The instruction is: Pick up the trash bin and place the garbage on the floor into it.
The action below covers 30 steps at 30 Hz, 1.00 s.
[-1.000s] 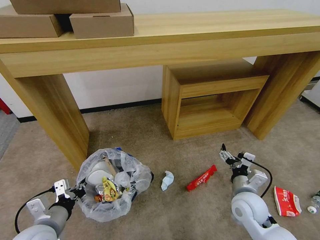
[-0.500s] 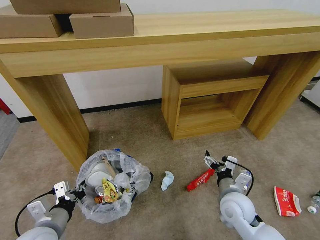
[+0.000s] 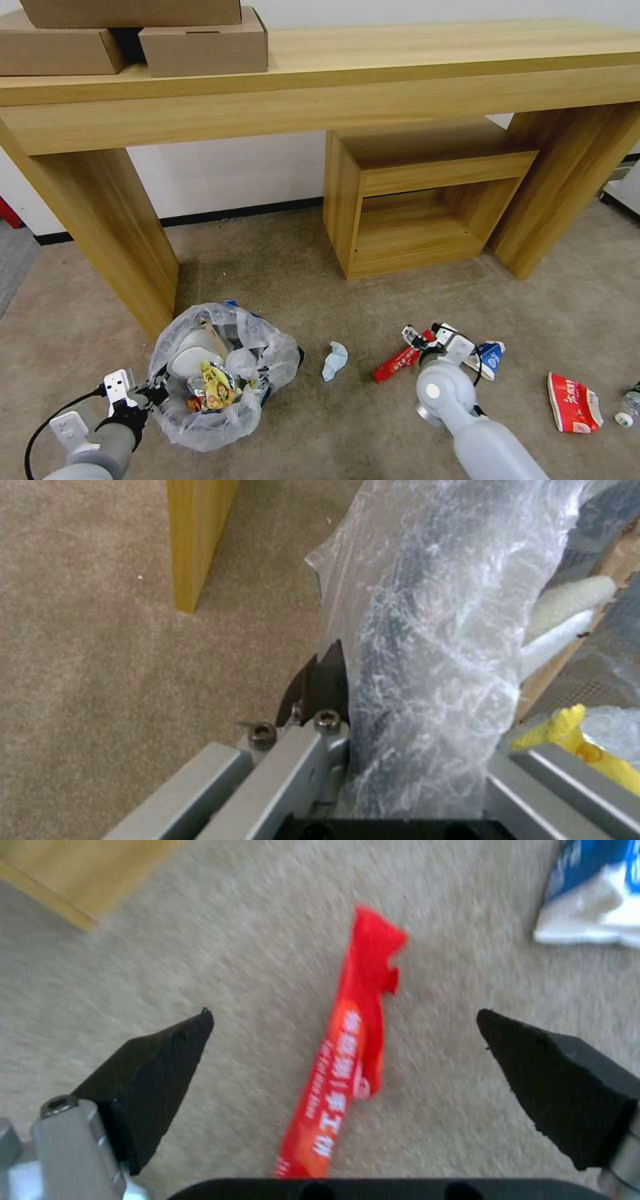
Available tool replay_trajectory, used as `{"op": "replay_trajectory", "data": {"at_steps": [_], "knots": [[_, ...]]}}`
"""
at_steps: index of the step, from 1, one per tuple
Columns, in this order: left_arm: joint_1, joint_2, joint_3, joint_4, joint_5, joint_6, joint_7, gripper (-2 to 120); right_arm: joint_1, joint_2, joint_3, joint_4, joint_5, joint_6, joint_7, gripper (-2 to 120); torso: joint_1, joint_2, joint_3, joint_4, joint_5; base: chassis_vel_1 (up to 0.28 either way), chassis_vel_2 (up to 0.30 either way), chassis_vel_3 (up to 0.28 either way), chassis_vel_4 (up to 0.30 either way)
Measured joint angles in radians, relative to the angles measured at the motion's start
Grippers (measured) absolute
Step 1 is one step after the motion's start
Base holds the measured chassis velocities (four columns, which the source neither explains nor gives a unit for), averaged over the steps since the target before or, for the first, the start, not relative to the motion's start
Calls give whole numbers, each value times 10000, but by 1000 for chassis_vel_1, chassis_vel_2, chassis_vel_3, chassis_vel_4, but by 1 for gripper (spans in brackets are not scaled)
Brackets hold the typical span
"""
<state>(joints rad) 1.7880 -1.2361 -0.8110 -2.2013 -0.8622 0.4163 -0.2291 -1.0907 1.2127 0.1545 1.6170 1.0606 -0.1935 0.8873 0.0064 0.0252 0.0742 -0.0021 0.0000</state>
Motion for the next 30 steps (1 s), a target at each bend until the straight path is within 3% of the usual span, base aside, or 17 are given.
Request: {"op": "replay_trajectory", "data": {"at_steps": [19,23,26,30], "knots": [[151,-100,-25,-92,52,-82,-2,0,1521,938,-718,-3375,-402,118,-378,98,0,0,0,-1,0,0,0,0,0],[174,-156,-29,-108,74,-93,-3,0,1781,1062,-871,-3952,-495,198,-491,91,0,0,0,0,0,0,0,0,0],[202,-262,-17,-89,158,-143,9,0,1994,1156,-1012,-4414,-611,315,-600,74,0,0,0,0,0,0,0,0,0],[211,-316,-4,-65,202,-162,25,0,2022,1165,-1077,-4452,-661,359,-641,64,0,0,0,0,0,0,0,0,0]]}}
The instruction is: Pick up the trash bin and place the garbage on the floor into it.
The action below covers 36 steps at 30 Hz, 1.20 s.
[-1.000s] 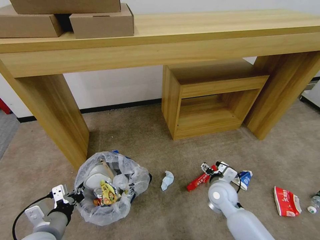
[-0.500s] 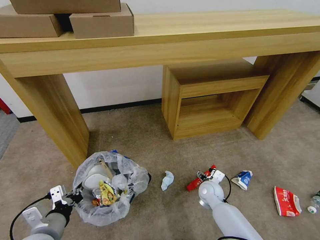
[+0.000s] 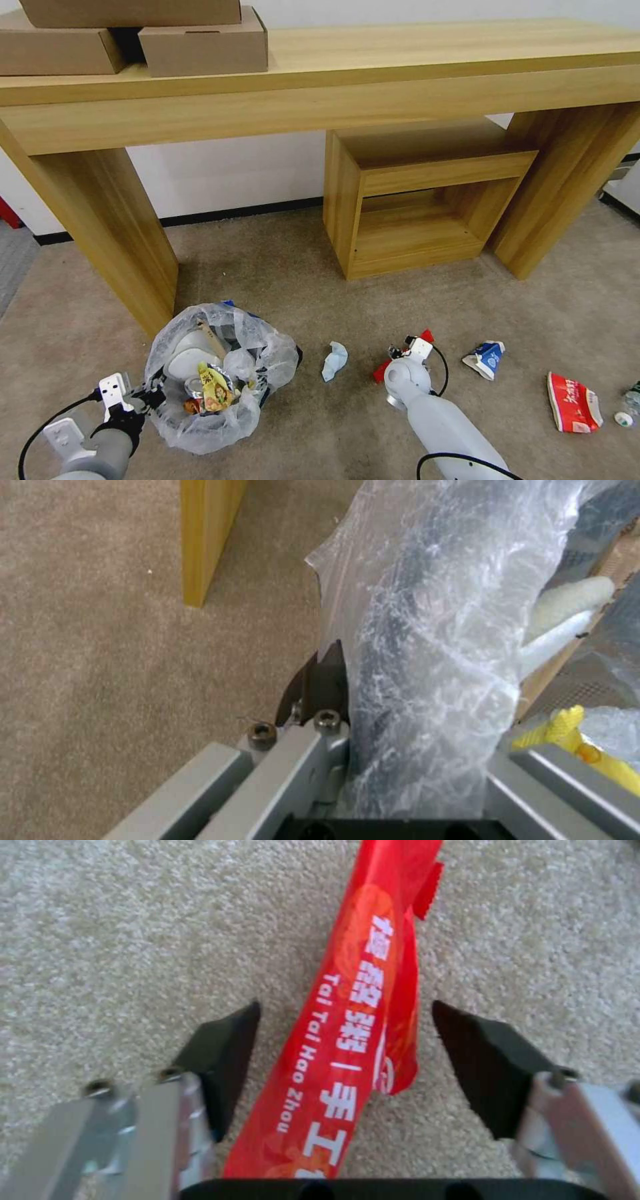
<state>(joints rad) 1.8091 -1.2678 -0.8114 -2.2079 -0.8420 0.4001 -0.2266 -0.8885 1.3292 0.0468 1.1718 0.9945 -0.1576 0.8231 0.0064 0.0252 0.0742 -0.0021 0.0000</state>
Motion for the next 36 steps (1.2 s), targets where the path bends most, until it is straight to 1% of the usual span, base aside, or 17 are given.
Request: {"op": "replay_trajectory", "data": {"at_steps": [2,4,7,8,11,12,15,18,20,23,24,27,28,30,32,33,36], "knots": [[-4,-34,5,7,22,-12,12,0,-1,-33,-25,3,-24,43,-63,53,0,-1,0,-1,0,0,0,0,0],[-8,-45,10,7,29,-15,14,0,-6,-48,-35,5,-37,62,-88,51,0,0,0,-1,0,0,0,0,0],[-46,-116,40,6,40,-30,16,0,-54,-108,-87,-62,-101,128,-261,36,0,0,0,-1,1,0,0,0,0],[-46,-116,40,6,40,-30,16,0,-54,-108,-87,-62,-101,128,-261,36,0,0,0,-1,1,0,0,0,0],[-88,-178,80,6,62,-30,17,0,-103,-148,-116,-211,-177,206,-406,21,0,0,0,-2,1,0,0,0,0],[-88,-178,80,6,62,-30,17,0,-103,-148,-116,-211,-177,206,-406,21,0,0,0,-2,1,0,0,0,0],[-116,-248,119,37,111,-30,17,0,-173,-203,-122,-185,-209,236,-499,6,0,0,0,-1,1,0,0,0,0],[-128,-281,133,51,142,-30,18,0,-286,-326,-112,131,-219,476,-799,0,0,0,0,-1,3,0,0,0,0],[-141,-286,134,56,147,-30,20,0,-429,-485,-75,544,-239,719,-1154,0,0,0,0,1,3,0,0,0,0],[-150,-270,132,58,148,-30,24,0,-979,-1139,83,1964,-371,1518,-2306,0,0,0,0,0,4,0,0,0,0],[-150,-270,132,58,148,-30,24,0,-979,-1139,83,1964,-371,1518,-2306,0,0,0,0,0,4,0,0,0,0],[-203,-182,113,71,118,-31,19,0,-1624,-2457,291,4277,-555,2560,-3575,0,0,0,-1,-6,-1,0,0,0,0],[-203,-182,113,71,118,-31,19,0,-1624,-2457,291,4277,-555,2560,-3575,0,0,0,-1,-6,-1,0,0,0,0],[-240,-172,126,72,106,-31,12,0,-1786,-3007,273,5548,-585,2950,-4242,0,0,0,-2,-3,-1,0,0,0,0],[-259,-183,153,73,109,-32,8,0,-1810,-3427,79,6483,-590,3171,-4638,0,0,0,-2,-2,0,0,0,0,0],[-259,-183,153,73,109,-32,8,0,-1810,-3427,79,6483,-590,3171,-4638,0,0,0,-2,-2,0,0,0,0,0],[-270,-194,183,53,118,-32,2,0,-1481,-4196,-641,8110,-482,3514,-5342,0,0,0,-2,0,0,0,0,0,0]]}}
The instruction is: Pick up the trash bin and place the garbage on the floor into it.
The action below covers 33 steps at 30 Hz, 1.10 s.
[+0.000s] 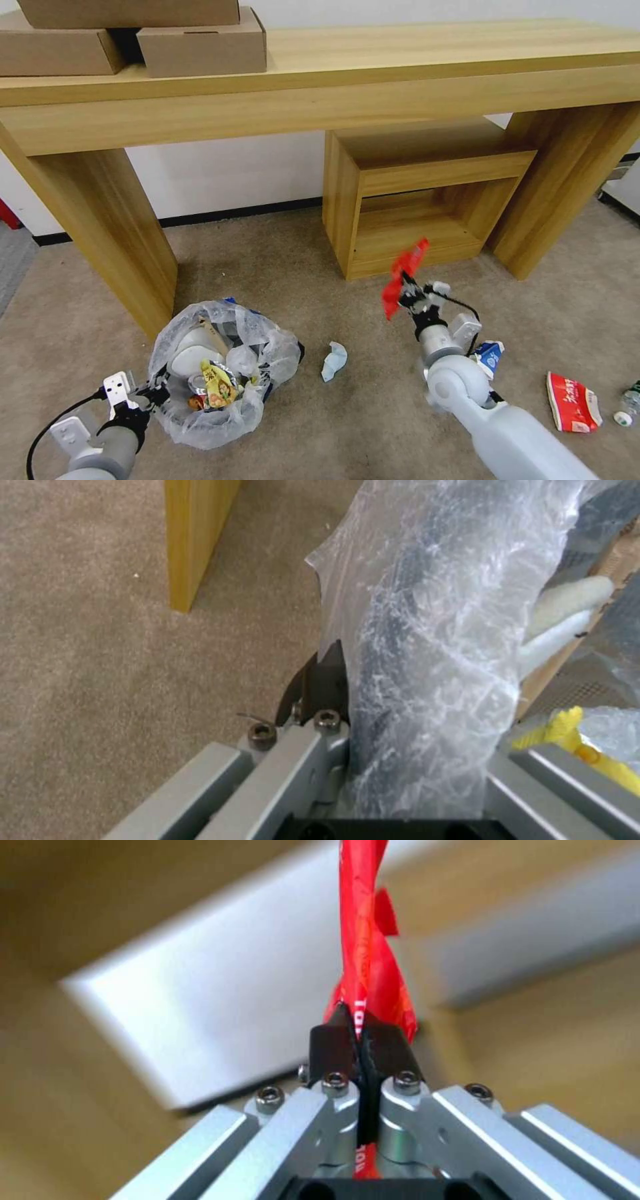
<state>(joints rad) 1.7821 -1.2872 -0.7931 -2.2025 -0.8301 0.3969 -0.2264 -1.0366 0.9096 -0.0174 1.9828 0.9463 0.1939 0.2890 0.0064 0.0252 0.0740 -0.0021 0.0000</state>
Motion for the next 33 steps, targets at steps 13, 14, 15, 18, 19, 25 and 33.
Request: {"op": "replay_trajectory", "data": {"at_steps": [13,14,15,18,19,25,33], "knots": [[-42,159,20,-268,-93,98,-97,0,2827,-1648,-3726,2032,1352,1032,-2675,0,0,1,1,-2,0,0,0,0,0],[-42,159,20,-268,-93,98,-97,0,2827,-1648,-3726,2032,1352,1032,-2675,0,0,1,1,-2,0,0,0,0,0],[-30,163,25,-296,-97,107,-101,0,3158,-1650,-4215,1946,1493,1127,-2945,0,0,0,1,-1,0,0,0,0,0],[7,159,15,-376,-99,114,-108,0,3705,-1567,-5135,1655,1546,1320,-3223,0,0,0,1,0,1,0,0,0,0],[24,150,9,-416,-99,115,-108,0,3942,-1496,-5579,1458,1493,1425,-3358,0,0,0,1,-1,1,0,0,0,0],[101,76,-3,-552,-98,125,-112,0,5202,-822,-7569,418,1216,1629,-3489,0,0,0,1,-1,0,0,0,0,0],[159,8,-65,-642,-118,116,-107,0,6406,201,-9270,-1099,863,1741,-3224,0,0,0,2,0,-1,0,0,0,0]]}}
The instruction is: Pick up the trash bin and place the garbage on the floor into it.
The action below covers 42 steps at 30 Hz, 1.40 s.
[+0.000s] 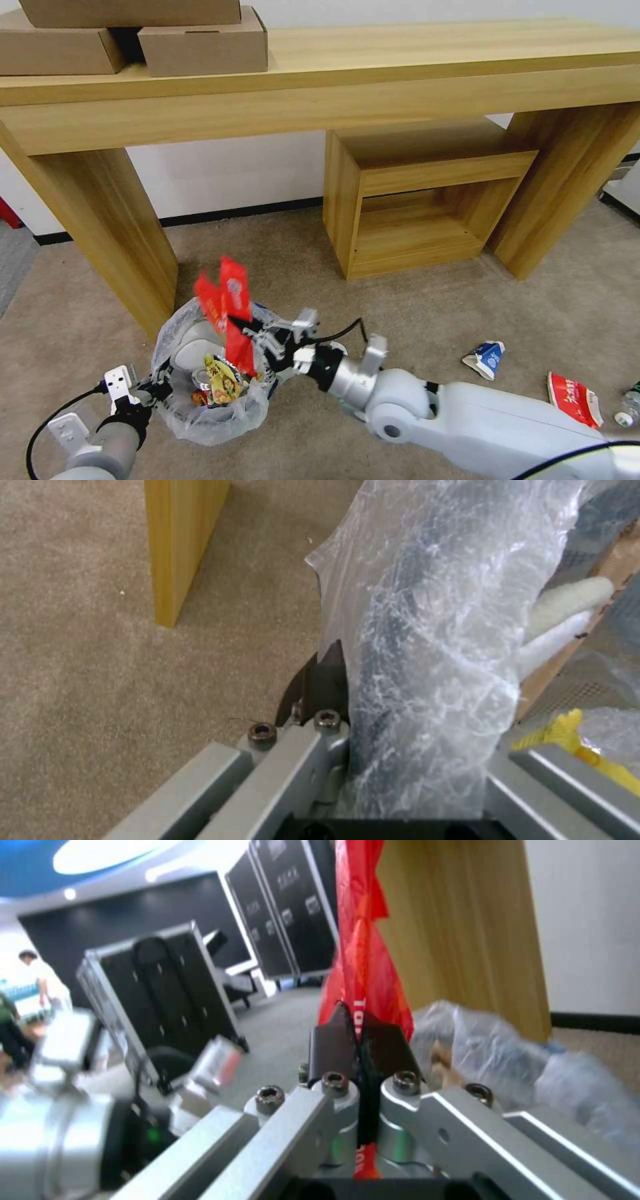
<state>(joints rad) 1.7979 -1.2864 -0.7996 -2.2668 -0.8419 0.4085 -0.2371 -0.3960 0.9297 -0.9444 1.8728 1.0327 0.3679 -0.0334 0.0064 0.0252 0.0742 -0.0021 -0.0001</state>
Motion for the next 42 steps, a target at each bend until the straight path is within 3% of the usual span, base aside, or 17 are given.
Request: {"op": "replay_trajectory", "data": {"at_steps": [14,24,26,39,42], "knots": [[-105,37,-81,40,-159,-45,3,0,335,1103,-890,-1510,-629,243,200,0,1,0,0,0,0,0,0,0,0],[-154,71,-58,181,-167,-49,0,0,155,1237,-959,-1831,-990,120,468,0,0,0,0,-1,1,0,0,0,0],[-158,89,-59,186,-174,-53,-1,0,141,1233,-955,-1910,-1092,59,599,12,0,0,0,0,1,0,0,0,0],[-169,104,-57,193,-192,-64,-1,0,95,1115,-727,-1603,-1131,21,711,54,0,0,0,0,1,0,0,0,0],[-187,102,-64,229,-189,-68,-1,0,35,1023,-656,-1407,-1127,35,710,71,0,-1,0,-1,1,0,0,0,0]]}}
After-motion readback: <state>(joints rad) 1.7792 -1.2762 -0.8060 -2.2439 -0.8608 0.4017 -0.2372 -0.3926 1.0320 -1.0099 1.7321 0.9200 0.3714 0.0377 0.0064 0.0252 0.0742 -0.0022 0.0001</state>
